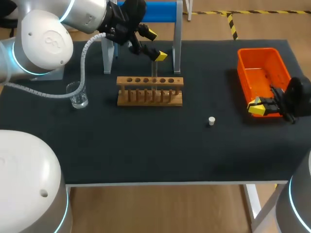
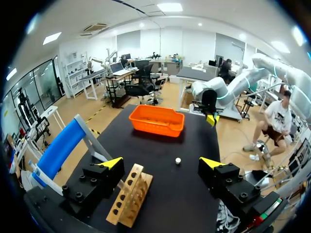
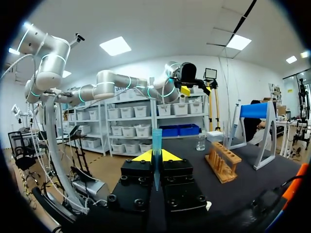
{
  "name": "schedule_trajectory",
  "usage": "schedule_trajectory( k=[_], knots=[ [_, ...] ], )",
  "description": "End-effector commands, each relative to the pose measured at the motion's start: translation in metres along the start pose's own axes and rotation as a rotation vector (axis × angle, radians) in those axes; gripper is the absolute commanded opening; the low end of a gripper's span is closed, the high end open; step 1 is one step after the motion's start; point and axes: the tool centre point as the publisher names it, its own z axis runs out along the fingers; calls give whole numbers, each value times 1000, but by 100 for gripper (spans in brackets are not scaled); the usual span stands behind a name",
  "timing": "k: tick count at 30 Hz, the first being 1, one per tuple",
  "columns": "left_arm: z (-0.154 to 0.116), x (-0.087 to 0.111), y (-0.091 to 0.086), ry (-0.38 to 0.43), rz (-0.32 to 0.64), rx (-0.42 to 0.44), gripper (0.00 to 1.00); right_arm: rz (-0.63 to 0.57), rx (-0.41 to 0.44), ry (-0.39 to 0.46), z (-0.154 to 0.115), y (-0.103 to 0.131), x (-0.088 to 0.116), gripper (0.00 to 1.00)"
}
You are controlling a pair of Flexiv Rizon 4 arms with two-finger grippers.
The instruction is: Invert the test tube, pick up the pipette, mount the tip to pipette, aspirate from beaker and dispense into the tube, eject the tip, return the pipette, and cap with the stopper.
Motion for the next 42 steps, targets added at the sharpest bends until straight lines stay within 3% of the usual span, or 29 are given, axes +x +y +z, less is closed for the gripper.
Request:
schedule_trajectory(
  k=[1, 5, 11, 16, 24, 31, 37, 42],
  knots=[
    [-1, 0, -1, 3, -1, -5, 100, 0, 2, 0, 0, 0, 1, 0],
    [-1, 0, -1, 3, -1, -5, 100, 0, 2, 0, 0, 0, 1, 0],
    [-21, -32, 36, -38, -79, -74, 100, 0, 2, 0, 0, 0, 1, 0],
    [-44, -51, 60, -119, -146, -118, 100, 0, 2, 0, 0, 0, 1, 0],
    [-69, -72, 92, -280, -282, -143, 100, 0, 2, 0, 0, 0, 1, 0],
    [-88, -95, 123, -476, -446, -122, 100, 0, 2, 0, 0, 0, 1, 0],
    [-91, -107, 131, -601, -528, -55, 100, 0, 2, 0, 0, 0, 1, 0],
    [-86, -111, 132, -710, -565, -59, 100, 0, 2, 0, 0, 0, 1, 0]
  ],
)
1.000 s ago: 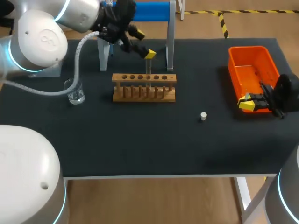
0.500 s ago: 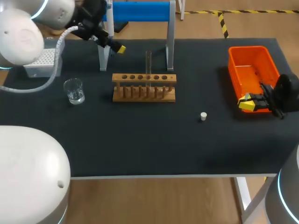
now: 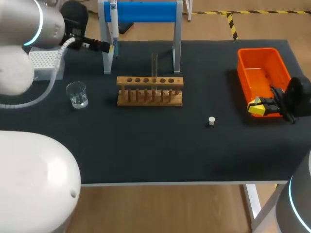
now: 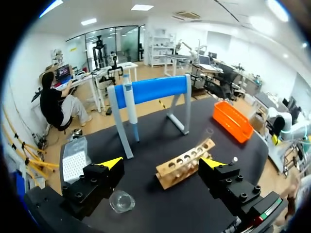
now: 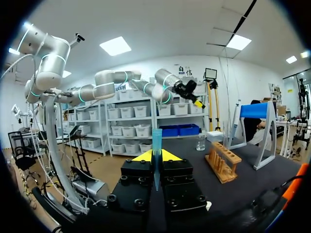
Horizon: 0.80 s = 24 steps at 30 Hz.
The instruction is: Invert the test tube, pick up the pipette, mount the tip to pipette, aspirate from beaker and dispense into the tube, eject the tip, return the pipette, and cap with the stopper.
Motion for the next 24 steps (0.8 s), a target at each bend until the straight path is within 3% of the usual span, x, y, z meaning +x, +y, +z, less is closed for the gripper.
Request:
schedule_trajectory(
  k=[1, 3, 21, 24],
  knots=[
    [11, 3, 2, -144, -30, 26, 100, 0, 1, 0, 0, 0, 1, 0],
    [12, 5, 1, -220, -33, -4, 100, 0, 1, 0, 0, 0, 1, 0],
    [12, 5, 1, -220, -33, -4, 100, 0, 1, 0, 0, 0, 1, 0],
    [32, 0, -6, -276, -22, 6, 100, 0, 1, 0, 0, 0, 1, 0]
  ],
)
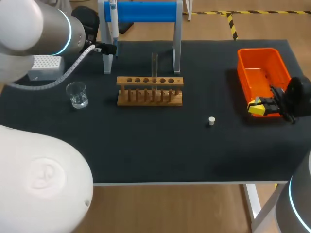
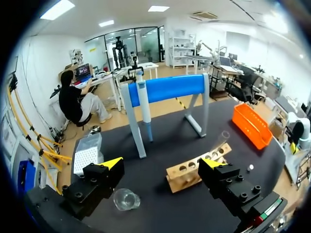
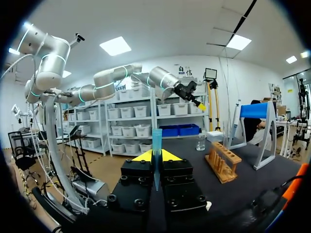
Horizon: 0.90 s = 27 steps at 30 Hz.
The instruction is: Invert the test tube, pick up the pipette, mount the tip to pipette, aspirate from beaker and dispense into the tube, eject the tip, return the pipette, and cap with the stopper.
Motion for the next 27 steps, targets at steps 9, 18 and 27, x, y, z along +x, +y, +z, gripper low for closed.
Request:
schedule_trajectory(
  k=[9, 18, 27],
  knots=[
    [47, -14, -31, -181, -68, 159, 100, 0, 1, -1, 0, 0, 1, 0],
    [71, -17, -44, -193, -80, 204, 100, 0, 1, -1, 0, 0, 1, 0],
    [85, -17, -61, -184, -92, 245, 100, 0, 1, -1, 0, 0, 1, 0]
  ],
)
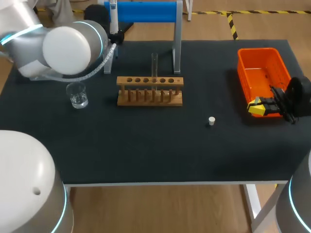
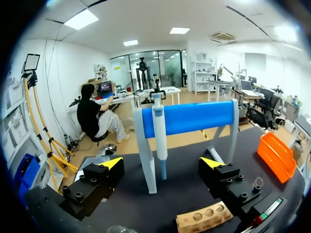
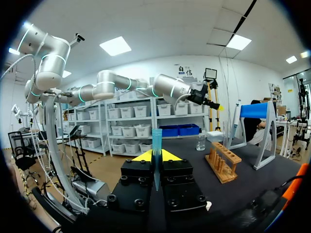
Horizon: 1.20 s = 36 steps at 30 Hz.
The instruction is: Invert the test tube, pick up the pipette, mount the tip to pipette, aspirate from beaker and dispense into the tube, eject the tip, return the pipette, and cap with the stopper.
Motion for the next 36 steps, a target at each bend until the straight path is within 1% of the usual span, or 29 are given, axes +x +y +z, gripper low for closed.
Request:
schedule_trajectory(
  k=[1, 5, 13, 17, 23, 24, 25, 29, 30, 32, 36],
  knots=[
    [15, 5, -6, 11, -6, 8, 100, 0, 1, -1, 0, 0, 1, 0],
    [25, 9, -11, 34, -23, 15, 100, 0, 1, -1, 0, 0, 1, 0],
    [44, 12, -19, 52, -49, 30, 100, 0, 1, -1, 0, 0, 1, 0],
    [53, 12, -22, 51, -56, 40, 100, 0, 1, -1, 0, 0, 1, 0],
    [66, 10, -29, 35, -68, 79, 99, 0, 1, -1, 0, 0, 1, 0],
    [68, 11, -30, 35, -67, 83, 98, 0, 1, -1, 0, 0, 1, 0],
    [71, 12, -31, 35, -66, 85, 93, 0, 1, -1, 0, 0, 1, 0],
    [80, 14, -32, 40, -62, 89, 73, 0, 1, -1, 0, 0, 1, 0],
    [82, 15, -32, 40, -60, 89, 65, 0, 1, -1, 0, 0, 1, 0],
    [86, 15, -31, 42, -59, 87, 62, 0, 1, -1, 0, 0, 1, 0],
    [91, 14, -31, 44, -58, 83, 61, 0, 1, -1, 0, 0, 1, 0]
  ],
)
